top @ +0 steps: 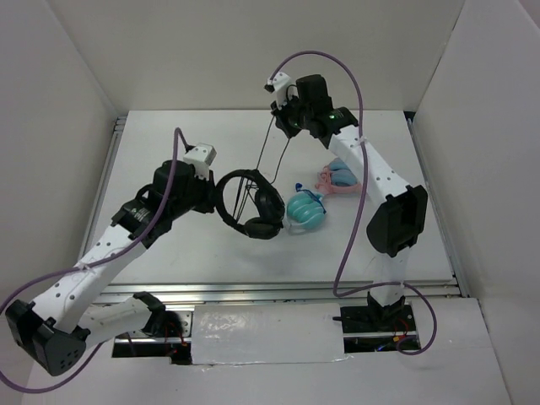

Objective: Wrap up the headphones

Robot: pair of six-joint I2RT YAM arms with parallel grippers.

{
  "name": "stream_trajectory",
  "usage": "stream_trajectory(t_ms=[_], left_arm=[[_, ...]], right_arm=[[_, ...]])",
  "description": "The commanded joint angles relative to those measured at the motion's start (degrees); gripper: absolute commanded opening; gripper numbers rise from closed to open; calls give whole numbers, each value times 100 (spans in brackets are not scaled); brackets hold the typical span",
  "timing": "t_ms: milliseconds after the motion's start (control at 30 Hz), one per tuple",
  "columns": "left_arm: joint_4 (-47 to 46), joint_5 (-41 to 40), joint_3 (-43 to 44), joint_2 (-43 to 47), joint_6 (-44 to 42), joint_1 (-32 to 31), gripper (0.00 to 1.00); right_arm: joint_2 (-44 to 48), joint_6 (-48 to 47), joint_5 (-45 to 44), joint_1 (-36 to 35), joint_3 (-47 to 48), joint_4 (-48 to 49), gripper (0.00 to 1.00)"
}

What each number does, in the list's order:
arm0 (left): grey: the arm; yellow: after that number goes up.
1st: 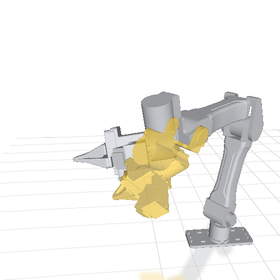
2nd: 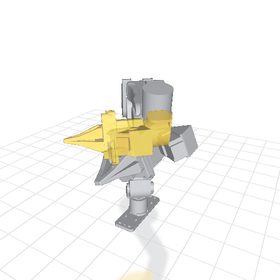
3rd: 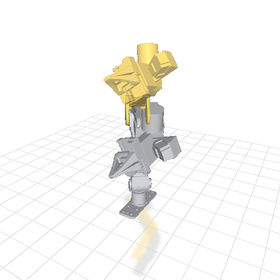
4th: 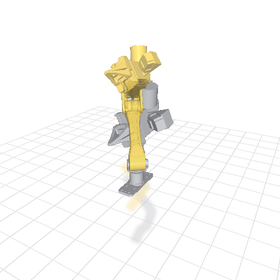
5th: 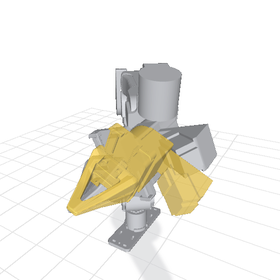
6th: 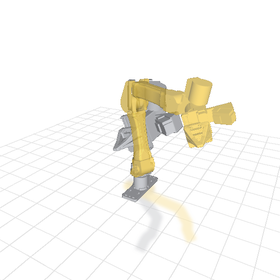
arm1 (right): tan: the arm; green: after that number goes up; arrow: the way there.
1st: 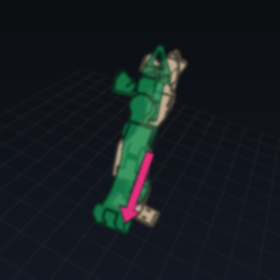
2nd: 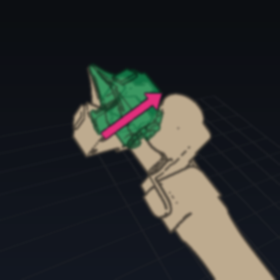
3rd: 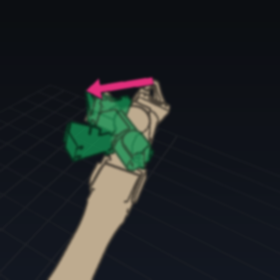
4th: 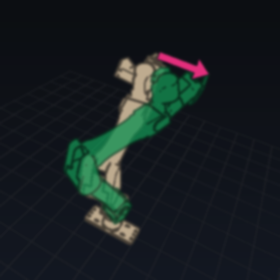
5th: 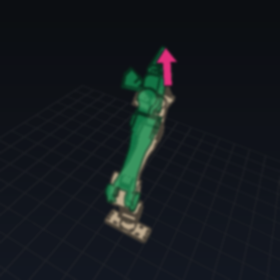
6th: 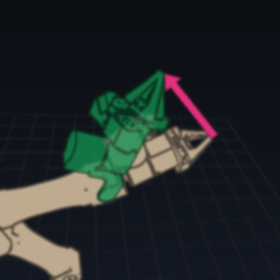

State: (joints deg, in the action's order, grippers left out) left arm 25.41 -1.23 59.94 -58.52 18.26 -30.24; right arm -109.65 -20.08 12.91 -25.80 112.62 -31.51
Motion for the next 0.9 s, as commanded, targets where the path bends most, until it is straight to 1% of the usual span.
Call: stream_trajectory(t_ms=[0,100,200,267,467,633,733,867], left_arm=[[218,-1412,87,-159,212,-332,0],[577,-2062,254,-519,327,-456,0],[667,-2353,404,-827,204,-736,0],[667,-2512,448,-959,213,-834,0],[904,-3058,597,-1311,520,-817,0],[887,-3032,536,-1267,626,-580,0],[843,-2953,501,-1179,600,-431,0],[791,-2804,474,-1293,565,-211,0]], right_arm=[[347,-269,-665,-144,322,-206,0],[488,-392,-903,-399,217,-320,0],[567,-532,-1176,-697,111,-347,0],[558,-585,-1509,-891,181,-400,0],[637,-550,-1914,-1093,313,-584,0],[813,-506,-2090,-1059,41,-567,0],[804,-454,-2187,-1023,128,-707,0],[909,-427,-2047,-1085,173,-804,0]])
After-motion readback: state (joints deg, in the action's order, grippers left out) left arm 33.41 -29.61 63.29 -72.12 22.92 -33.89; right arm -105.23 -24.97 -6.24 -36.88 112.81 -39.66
